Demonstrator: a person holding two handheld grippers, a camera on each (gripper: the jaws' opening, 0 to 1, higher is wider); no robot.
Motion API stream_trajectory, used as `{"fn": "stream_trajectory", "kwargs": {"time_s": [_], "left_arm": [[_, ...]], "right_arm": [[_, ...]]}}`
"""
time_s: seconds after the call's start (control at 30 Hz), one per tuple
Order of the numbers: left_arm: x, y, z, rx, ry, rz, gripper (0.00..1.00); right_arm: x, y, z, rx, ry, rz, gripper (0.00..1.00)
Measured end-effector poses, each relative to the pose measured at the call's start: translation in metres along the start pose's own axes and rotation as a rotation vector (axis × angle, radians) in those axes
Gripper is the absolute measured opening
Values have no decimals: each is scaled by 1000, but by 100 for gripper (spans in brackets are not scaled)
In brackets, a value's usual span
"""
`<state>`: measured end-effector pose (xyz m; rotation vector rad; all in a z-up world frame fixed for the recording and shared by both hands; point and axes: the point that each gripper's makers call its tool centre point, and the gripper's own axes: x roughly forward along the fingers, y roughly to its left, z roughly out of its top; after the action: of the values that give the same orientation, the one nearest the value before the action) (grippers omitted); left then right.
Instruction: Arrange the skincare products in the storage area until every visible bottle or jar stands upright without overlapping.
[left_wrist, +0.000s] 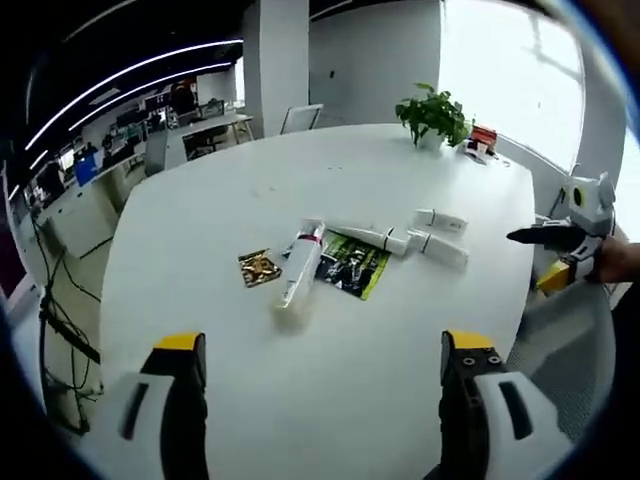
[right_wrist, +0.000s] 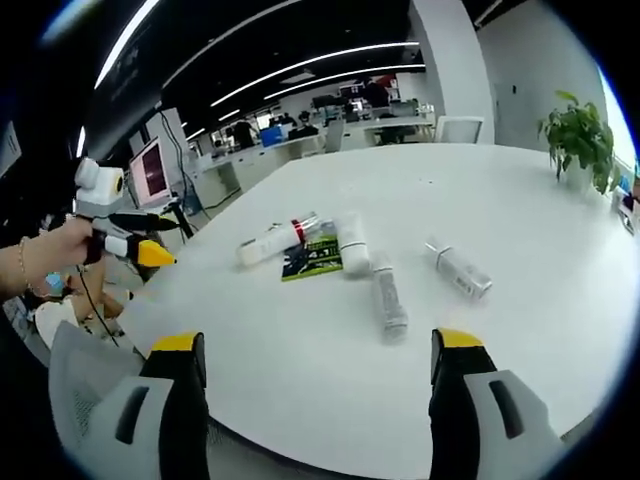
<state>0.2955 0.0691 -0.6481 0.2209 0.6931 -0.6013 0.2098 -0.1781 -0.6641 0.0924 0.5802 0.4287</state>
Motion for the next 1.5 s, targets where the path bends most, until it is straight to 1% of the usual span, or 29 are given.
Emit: {"fn": "stream_trajectory", "kwargs": {"time_s": [0.2,0.3,0.43,0.5,0.57,0.63,0.7,0.8,0.9,0.97,1.0,1.1,1.23,1.3,1.43,1.5], "left_arm": [[11,2,7,22,16,-15,90],[15,0,11,32,16,-19,90],[25,2,14,55,29,-24,89],[32,5,14,61,48,-30,89],[33,5,16,68,55,-35,89],[38,5,15,82,72,-39,89],[48,10,16,96,99,-48,89],[55,10,17,118,127,-54,88],[64,11,18,136,144,-66,87],[68,7,20,152,157,-71,87],[75,10,22,160,163,-72,87],[83,13,24,175,174,-79,87],[98,18,21,188,201,-89,86],[99,20,20,189,208,-89,86],[109,21,16,198,238,-97,85],[111,23,19,199,251,-101,84]], "right_arm": [[-3,-4,2,20,-12,-15,92],[-3,-5,2,23,-10,-18,92],[-1,-5,0,18,-10,-18,92],[-2,-5,1,15,-7,-21,92],[-2,-5,2,18,-10,-23,92],[-1,-8,0,20,-9,-26,92],[0,-10,-1,24,-12,-29,92],[-1,-11,0,27,-11,-34,92],[-1,-11,0,28,-10,-36,92],[-1,-12,-1,31,-8,-37,92],[-1,-12,-1,33,-8,-39,92],[-3,-10,1,34,-7,-42,92],[-3,-11,0,36,-4,-46,92],[-2,-12,0,38,-4,-48,92],[-3,-13,0,46,-3,-52,92],[-3,-13,-1,49,-1,-54,92]]}}
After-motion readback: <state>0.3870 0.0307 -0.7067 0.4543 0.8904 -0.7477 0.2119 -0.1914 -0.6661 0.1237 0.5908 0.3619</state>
